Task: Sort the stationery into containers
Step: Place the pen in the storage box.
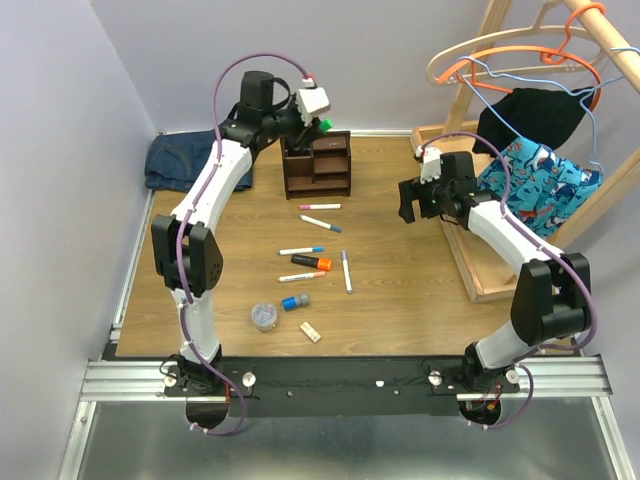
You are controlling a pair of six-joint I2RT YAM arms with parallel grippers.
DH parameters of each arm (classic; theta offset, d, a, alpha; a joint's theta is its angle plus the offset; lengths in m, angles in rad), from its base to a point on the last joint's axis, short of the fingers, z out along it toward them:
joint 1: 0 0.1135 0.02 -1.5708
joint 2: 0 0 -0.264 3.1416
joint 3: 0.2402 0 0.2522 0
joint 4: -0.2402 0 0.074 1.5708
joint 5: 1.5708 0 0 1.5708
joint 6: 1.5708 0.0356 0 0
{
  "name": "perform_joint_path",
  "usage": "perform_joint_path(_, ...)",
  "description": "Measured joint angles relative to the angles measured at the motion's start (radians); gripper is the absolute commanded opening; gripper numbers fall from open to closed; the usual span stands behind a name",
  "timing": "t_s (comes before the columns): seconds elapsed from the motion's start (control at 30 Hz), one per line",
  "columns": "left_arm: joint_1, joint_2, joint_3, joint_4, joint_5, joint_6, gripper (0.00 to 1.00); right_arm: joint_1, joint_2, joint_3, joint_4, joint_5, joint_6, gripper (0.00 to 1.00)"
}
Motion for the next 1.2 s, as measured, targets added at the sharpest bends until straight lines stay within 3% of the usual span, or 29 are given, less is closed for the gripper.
perform_joint_path(0.2,0.079,0.126,-0.023,0.188,-0.004,-0.175,0.33,0.0,0.005,0.024,-0.007,0.0,-0.001,0.97)
perform_joint_path(0.37,0.079,0.193,-0.023,0.262,-0.012,-0.225,0.33,0.0,0.004,0.025,-0.01,0.0,-0.001,0.97)
perform_joint_path(1.2,0.094,0.306,0.004,0.364,-0.03,-0.243,0.32,0.0,0.016,0.005,-0.021,0.002,-0.011,0.97)
